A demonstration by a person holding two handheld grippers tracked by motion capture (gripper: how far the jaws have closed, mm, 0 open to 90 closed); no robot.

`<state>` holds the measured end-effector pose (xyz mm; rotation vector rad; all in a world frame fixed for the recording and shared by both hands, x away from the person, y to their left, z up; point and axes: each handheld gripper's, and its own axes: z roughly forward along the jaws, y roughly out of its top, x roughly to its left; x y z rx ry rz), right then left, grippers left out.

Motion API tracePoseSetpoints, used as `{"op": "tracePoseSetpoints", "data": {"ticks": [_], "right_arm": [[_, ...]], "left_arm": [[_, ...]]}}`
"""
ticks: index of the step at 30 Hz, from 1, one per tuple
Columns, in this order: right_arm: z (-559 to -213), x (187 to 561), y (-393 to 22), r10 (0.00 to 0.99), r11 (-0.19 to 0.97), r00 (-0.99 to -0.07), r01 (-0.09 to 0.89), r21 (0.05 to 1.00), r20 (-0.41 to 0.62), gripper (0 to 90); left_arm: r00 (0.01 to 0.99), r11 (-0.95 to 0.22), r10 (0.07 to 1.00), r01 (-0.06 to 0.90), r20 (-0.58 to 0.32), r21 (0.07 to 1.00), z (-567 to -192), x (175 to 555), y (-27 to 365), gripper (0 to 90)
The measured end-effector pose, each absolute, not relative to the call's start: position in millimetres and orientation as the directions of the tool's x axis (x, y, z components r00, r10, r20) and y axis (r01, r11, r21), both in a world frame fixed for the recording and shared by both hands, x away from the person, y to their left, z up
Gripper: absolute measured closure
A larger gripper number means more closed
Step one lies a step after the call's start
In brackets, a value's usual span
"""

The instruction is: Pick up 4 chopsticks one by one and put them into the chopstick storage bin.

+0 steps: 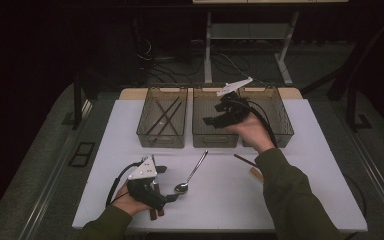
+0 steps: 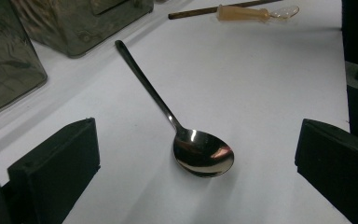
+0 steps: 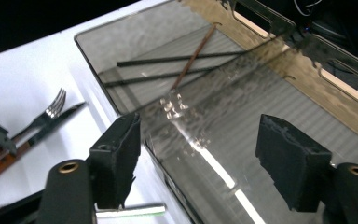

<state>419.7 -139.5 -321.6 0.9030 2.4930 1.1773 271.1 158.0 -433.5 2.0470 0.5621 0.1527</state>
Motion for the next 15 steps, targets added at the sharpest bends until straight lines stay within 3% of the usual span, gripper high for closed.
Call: {"op": "tracePoseSetpoints", "data": {"ticks": [15], "right_arm": [[-340.6,388.3,-190.0,0.608,0.493,-0.793,0.416,0.764,0.039,13.6]], "left_arm": [[0.884,-0.435,0.456,0.325,-0.106,0.840,-433.7,271.9,158.5,0.0]]}}
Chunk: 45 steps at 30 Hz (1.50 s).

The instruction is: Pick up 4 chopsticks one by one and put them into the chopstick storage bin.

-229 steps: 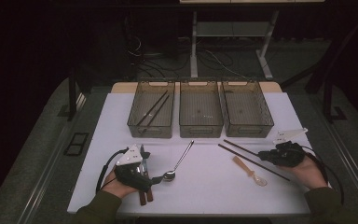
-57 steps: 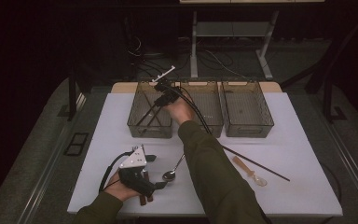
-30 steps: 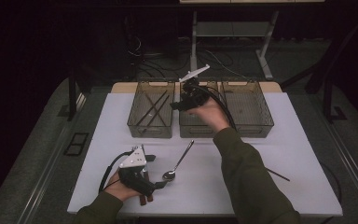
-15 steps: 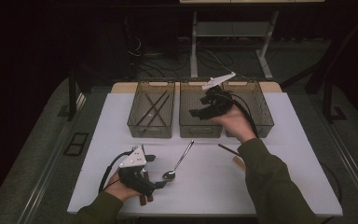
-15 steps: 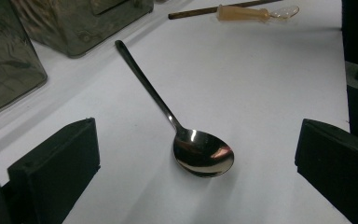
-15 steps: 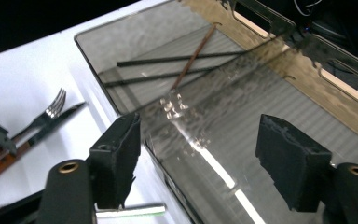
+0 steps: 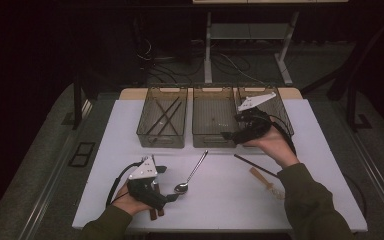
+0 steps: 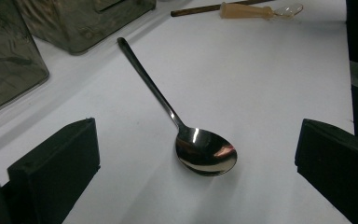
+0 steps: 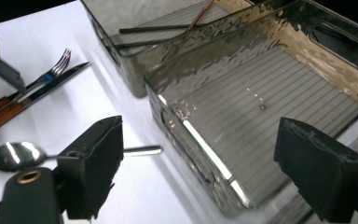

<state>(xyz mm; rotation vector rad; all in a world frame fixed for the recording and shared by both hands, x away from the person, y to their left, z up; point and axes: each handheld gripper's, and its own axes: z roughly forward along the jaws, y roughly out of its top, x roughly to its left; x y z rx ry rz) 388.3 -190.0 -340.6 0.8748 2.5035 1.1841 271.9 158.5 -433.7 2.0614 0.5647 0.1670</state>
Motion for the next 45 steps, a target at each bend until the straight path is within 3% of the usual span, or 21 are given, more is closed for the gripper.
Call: {"op": "tracePoseSetpoints", "data": {"ticks": [27,38,40,45], "right_arm": [[-384.3,337.3,-256.6,0.612,0.505,-0.790,0.432,0.747,0.043,12.8],[-396.0,317.8,-287.5,0.643,0.492,-0.763,0.475,0.730,0.063,16.6],[-397.9,315.4,-294.3,0.642,0.493,-0.763,0.484,0.723,0.073,26.0],[-404.9,311.0,-308.2,0.651,0.508,-0.755,0.506,0.697,0.074,35.8]], "left_arm": [[0.878,-0.435,0.465,0.334,-0.109,0.836,-434.5,271.9,158.2,0.0],[0.882,-0.446,0.461,0.326,-0.099,0.834,-434.2,271.6,158.3,0.0],[0.882,-0.443,0.461,0.327,-0.101,0.835,-434.2,271.6,158.3,0.0],[0.881,-0.443,0.461,0.331,-0.105,0.833,-434.7,271.7,157.7,0.0]]}}
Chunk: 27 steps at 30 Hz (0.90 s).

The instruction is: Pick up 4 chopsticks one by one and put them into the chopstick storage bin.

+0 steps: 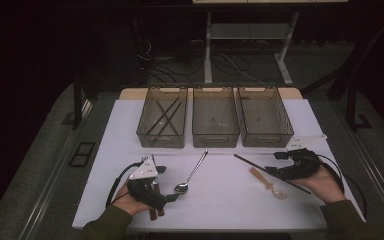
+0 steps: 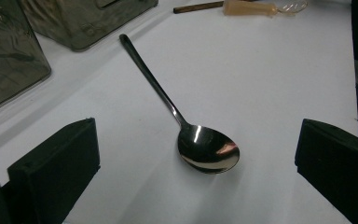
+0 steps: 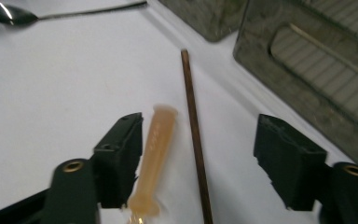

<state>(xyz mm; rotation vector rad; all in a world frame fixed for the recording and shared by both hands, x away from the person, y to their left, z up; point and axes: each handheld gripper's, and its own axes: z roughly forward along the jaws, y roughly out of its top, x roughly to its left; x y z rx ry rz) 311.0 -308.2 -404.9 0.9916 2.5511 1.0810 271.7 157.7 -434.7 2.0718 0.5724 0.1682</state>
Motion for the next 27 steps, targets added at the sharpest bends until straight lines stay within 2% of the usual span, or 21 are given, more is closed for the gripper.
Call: {"op": "tracePoseSetpoints", "data": {"ticks": [10,16,27], "right_arm": [[-419.5,312.7,-321.2,0.647,0.537,-0.757,0.538,0.650,0.093,63.6],[-427.5,316.6,-321.8,0.636,0.567,-0.765,0.554,0.610,0.104,72.7],[-437.6,319.4,-314.2,0.597,0.635,-0.798,0.534,0.559,0.085,80.0]], "left_arm": [[0.884,-0.448,0.456,0.328,-0.103,0.832,-434.5,271.2,157.5,0.0],[0.885,-0.448,0.453,0.328,-0.105,0.832,-434.9,271.2,157.2,0.0],[0.885,-0.448,0.453,0.328,-0.105,0.832,-435.1,271.2,157.0,0.0]]}}
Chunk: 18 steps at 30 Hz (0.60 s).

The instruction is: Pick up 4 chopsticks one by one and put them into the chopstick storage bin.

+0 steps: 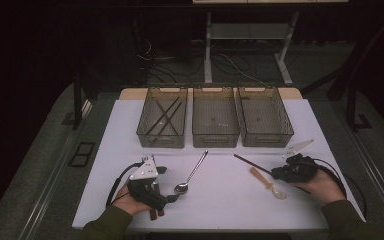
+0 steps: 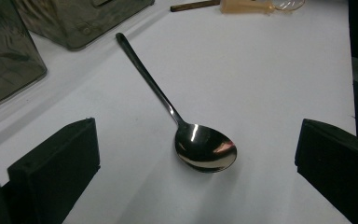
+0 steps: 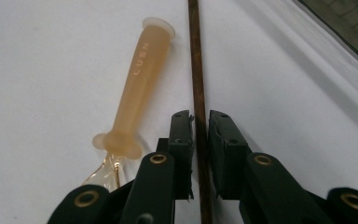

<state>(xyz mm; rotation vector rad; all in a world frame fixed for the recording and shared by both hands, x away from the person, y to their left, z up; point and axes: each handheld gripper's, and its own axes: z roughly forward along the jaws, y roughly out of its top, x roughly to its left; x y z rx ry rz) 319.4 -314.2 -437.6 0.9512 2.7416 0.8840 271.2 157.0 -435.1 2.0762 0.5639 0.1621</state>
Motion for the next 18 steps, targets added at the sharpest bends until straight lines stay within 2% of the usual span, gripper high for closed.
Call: {"op": "tracePoseSetpoints", "data": {"ticks": [8,18], "right_arm": [[-438.4,317.3,-312.7,0.595,0.648,-0.802,0.517,0.560,0.051,84.4],[-438.0,317.4,-312.7,0.597,0.648,-0.801,0.517,0.560,0.050,85.6]], "left_arm": [[0.885,-0.453,0.454,0.328,-0.102,0.829,-435.3,271.3,156.9,0.0],[0.885,-0.449,0.454,0.330,-0.106,0.831,-435.3,271.4,157.1,0.0]]}}
